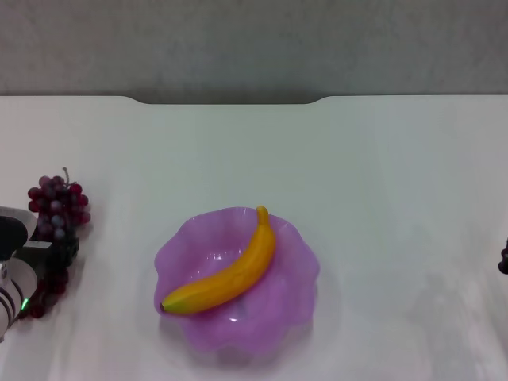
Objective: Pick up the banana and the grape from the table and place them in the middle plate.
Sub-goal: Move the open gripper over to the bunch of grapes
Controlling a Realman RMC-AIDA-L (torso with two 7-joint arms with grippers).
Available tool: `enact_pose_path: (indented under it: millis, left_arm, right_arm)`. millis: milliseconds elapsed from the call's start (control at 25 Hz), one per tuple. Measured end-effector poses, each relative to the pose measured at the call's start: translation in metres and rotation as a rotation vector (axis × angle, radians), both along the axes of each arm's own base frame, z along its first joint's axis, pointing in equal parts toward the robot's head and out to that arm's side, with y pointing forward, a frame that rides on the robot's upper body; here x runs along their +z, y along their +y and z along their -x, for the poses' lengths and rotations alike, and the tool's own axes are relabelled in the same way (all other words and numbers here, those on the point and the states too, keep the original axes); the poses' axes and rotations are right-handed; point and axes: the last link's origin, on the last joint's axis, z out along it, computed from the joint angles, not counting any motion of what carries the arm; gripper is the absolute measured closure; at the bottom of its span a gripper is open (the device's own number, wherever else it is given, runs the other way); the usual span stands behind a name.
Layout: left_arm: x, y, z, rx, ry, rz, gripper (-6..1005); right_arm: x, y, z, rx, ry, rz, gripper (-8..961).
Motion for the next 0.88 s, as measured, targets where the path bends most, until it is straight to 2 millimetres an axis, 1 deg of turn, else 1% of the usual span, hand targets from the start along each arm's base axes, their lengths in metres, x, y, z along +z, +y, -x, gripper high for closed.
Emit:
enact_pose_path:
  millis: [400, 880]
  left_arm:
    - [-0.0016, -0.0059, 0.0034, 0.009, -0.006, -0.005, 426]
    - [-0.0024, -0.0066, 0.0031, 0.002, 0.002, 0.002, 536]
  right_arm:
    - [0.0008, -0.0003, -0.0012, -0.003, -0.001, -0.001, 931]
    - [0.0011, -0.0004, -0.0017, -0.004, 0.0, -0.001, 931]
